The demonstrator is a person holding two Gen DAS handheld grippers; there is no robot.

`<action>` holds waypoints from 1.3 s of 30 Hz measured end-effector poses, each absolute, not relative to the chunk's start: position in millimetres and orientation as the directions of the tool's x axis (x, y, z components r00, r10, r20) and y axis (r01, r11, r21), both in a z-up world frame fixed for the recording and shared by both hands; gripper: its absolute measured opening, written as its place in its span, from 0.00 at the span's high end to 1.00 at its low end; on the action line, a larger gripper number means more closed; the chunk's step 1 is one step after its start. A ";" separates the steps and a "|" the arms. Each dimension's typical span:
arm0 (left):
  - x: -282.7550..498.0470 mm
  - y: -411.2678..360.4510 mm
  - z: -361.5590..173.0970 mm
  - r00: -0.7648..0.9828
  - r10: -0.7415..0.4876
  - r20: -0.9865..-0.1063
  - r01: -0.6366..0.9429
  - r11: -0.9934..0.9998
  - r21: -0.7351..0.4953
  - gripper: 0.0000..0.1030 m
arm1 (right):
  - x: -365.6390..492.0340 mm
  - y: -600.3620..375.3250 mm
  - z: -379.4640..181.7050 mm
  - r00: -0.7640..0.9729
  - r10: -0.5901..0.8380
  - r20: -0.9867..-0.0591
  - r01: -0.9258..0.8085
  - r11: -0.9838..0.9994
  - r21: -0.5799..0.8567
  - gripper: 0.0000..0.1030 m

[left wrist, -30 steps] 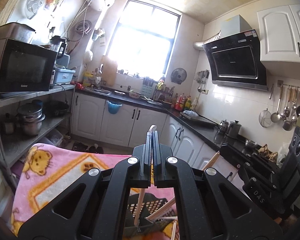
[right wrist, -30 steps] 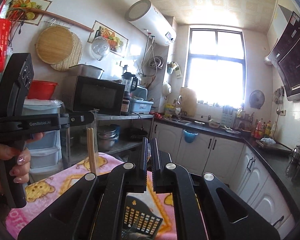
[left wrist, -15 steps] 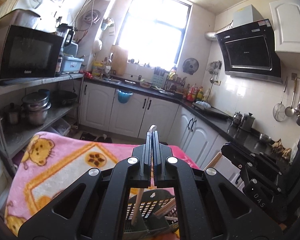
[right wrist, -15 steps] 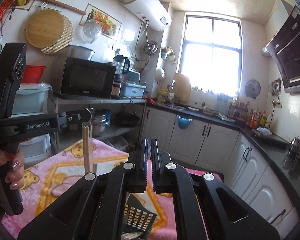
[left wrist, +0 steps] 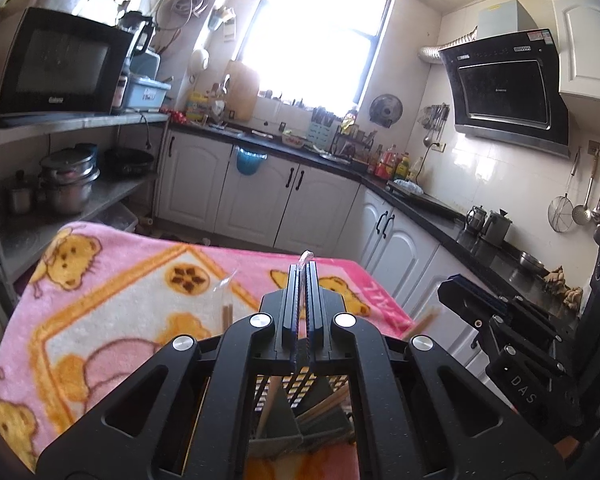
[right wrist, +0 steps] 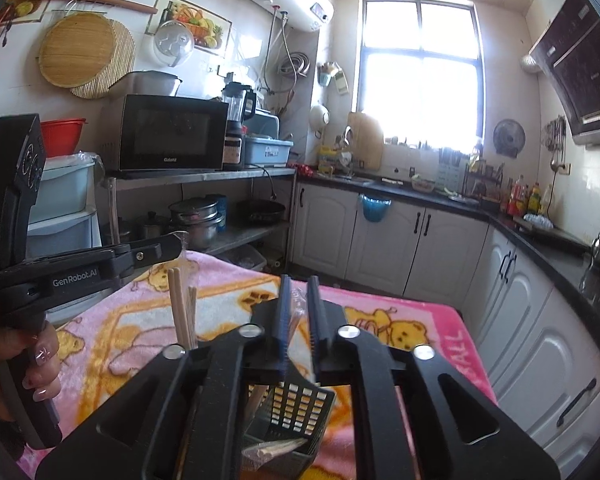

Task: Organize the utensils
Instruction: 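Open the left tool to drop chopsticks into the caddy while the right tool releases its pair, then move both open tools down toward the remaining chopsticks beside the caddy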

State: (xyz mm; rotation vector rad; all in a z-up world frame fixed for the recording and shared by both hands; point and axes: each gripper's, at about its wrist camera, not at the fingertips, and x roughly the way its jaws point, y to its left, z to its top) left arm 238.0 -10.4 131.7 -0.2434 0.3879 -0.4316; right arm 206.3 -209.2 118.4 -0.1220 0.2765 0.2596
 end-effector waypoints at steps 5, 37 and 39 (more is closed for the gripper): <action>235.2 -0.9 119.1 0.827 -0.445 -0.343 0.337 0.881 -0.331 0.89 | 200.7 -212.8 112.1 0.923 0.239 -0.301 -0.271 0.960 -0.068 0.74; 181.2 38.6 101.3 0.835 -0.366 -0.411 0.236 0.913 -0.334 0.10 | 148.4 -232.1 86.1 0.904 0.213 -0.370 -0.243 0.969 -0.037 0.38; 178.5 40.3 97.9 0.832 -0.364 -0.418 0.231 0.914 -0.334 0.10 | 145.5 -232.4 83.5 0.902 0.213 -0.376 -0.245 0.969 -0.037 0.37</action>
